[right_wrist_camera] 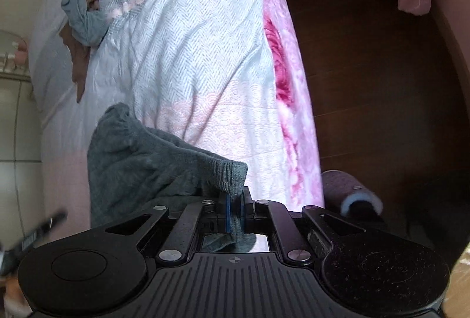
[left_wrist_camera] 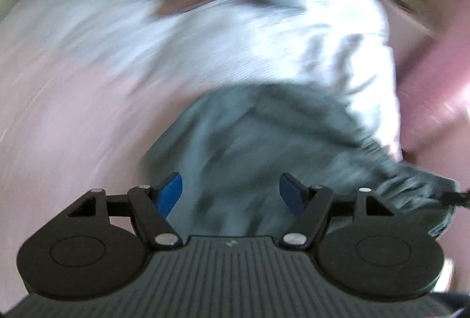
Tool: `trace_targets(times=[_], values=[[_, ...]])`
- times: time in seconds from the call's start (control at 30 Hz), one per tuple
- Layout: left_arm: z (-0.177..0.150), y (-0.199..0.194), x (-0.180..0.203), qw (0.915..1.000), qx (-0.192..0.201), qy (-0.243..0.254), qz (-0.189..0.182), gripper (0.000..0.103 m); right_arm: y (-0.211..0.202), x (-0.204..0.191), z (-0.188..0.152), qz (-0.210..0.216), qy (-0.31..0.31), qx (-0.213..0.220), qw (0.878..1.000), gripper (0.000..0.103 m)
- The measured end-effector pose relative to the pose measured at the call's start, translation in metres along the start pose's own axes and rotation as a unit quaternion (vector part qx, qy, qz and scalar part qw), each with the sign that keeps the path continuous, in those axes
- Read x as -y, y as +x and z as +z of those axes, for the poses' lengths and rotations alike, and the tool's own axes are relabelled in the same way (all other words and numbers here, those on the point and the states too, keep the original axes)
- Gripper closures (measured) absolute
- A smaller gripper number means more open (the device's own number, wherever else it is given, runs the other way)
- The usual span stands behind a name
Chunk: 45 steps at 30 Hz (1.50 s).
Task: Fold clothes
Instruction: 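Grasp the elastic waistband with the left gripper beside the right gripper, then hold the waistband with both grippers and lift to shake out the garment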
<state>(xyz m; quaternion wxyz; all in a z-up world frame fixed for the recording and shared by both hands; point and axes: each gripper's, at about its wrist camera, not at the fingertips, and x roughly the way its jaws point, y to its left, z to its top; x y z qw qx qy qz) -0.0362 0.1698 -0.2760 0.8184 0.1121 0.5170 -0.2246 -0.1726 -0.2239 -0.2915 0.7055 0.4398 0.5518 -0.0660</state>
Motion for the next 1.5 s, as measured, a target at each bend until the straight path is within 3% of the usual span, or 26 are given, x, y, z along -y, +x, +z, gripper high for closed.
trace_targets(times=[0.1,0.23,0.4,0.43,0.5,0.53,0.57,0.6,0.63,0.77,0.87,0.97,1.07,1.2,1.33,1.5], values=[[0.048,0.041,0.021,0.9920,0.005,0.111,-0.060,0.032,-0.006,0.013,0.009,0.012,0.015,-0.003,1.000,0.099],[0.096,0.099,0.042,0.9669,-0.017,0.235,-0.097,0.032,0.003,0.019,0.018,0.016,0.031,-0.010,0.999,0.099],[0.120,0.155,0.056,0.9348,-0.080,0.314,-0.145,0.026,0.018,0.027,0.025,0.017,0.056,-0.024,0.998,0.098],[0.119,0.169,0.059,0.9276,-0.105,0.326,-0.150,0.027,0.021,0.028,0.027,0.016,0.061,-0.027,0.998,0.098],[0.111,0.185,0.062,0.9156,-0.147,0.340,-0.157,0.045,0.024,0.025,0.033,0.019,0.056,-0.030,0.998,0.098],[0.106,0.183,0.062,0.9158,-0.140,0.342,-0.157,0.074,0.023,0.021,0.036,0.022,0.047,-0.030,0.998,0.098],[0.101,0.181,0.061,0.9164,-0.133,0.344,-0.157,0.092,0.023,0.017,0.039,0.025,0.038,-0.030,0.999,0.099],[0.096,0.178,0.061,0.9170,-0.125,0.345,-0.156,0.092,0.021,0.009,0.043,0.028,0.017,-0.025,0.999,0.099],[0.093,0.170,0.055,0.9252,-0.110,0.329,-0.154,0.092,0.018,-0.004,0.050,0.028,-0.015,-0.017,0.999,0.099],[0.087,0.099,0.015,0.9660,-0.011,0.231,-0.116,0.094,0.006,-0.070,0.078,0.049,-0.150,0.030,0.987,0.099],[0.072,0.023,-0.023,0.9852,0.076,0.147,-0.044,0.094,-0.006,-0.134,0.096,0.085,-0.268,0.072,0.957,0.099],[0.047,-0.062,-0.056,0.9854,0.156,0.052,0.043,0.094,-0.020,-0.201,0.105,0.140,-0.358,0.105,0.917,0.099],[0.018,-0.141,-0.079,0.9689,0.215,-0.024,0.121,0.093,-0.034,-0.262,0.102,0.197,-0.424,0.123,0.875,0.099],[-0.036,-0.225,-0.068,0.9400,0.266,-0.081,0.198,0.093,-0.051,-0.337,0.095,0.268,-0.504,0.142,0.809,0.099],[-0.087,-0.274,-0.042,0.9119,0.287,-0.127,0.265,0.093,-0.066,-0.381,0.064,0.316,-0.560,0.144,0.752,0.099],[-0.141,-0.306,0.015,0.8753,0.308,-0.198,0.316,0.093,-0.077,-0.396,0.034,0.348,-0.611,0.121,0.701,0.099]])
